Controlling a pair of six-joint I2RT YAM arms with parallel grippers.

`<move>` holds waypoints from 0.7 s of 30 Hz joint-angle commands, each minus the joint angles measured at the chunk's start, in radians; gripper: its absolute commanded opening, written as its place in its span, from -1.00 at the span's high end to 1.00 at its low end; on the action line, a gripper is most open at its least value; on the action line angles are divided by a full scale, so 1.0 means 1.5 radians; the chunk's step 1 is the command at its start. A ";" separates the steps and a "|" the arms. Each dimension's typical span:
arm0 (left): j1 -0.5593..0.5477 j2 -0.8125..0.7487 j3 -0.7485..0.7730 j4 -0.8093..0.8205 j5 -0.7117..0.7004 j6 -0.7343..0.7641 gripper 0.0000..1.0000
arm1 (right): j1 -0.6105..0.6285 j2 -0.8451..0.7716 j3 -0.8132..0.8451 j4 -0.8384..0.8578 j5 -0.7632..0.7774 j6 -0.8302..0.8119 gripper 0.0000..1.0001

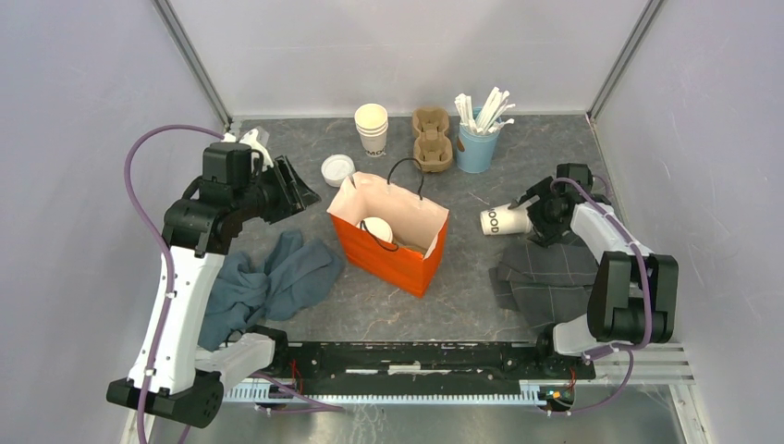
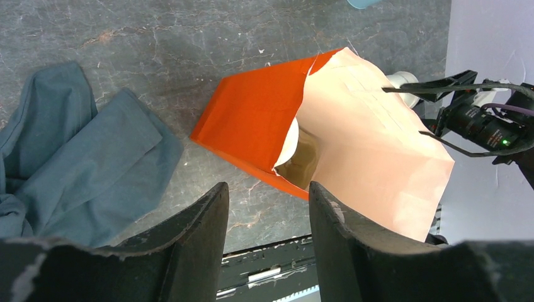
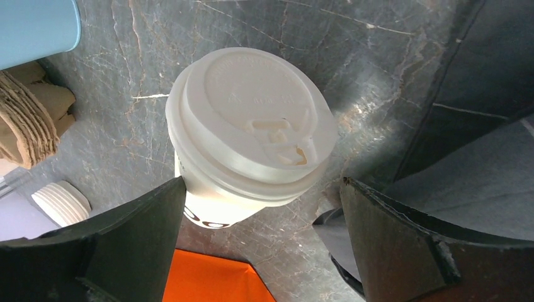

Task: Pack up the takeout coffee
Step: Pick up the coffee cup from the center of the board.

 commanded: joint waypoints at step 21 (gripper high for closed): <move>-0.002 0.010 0.052 0.022 0.006 0.021 -0.16 | 0.032 0.026 0.015 0.114 0.029 -0.130 -0.69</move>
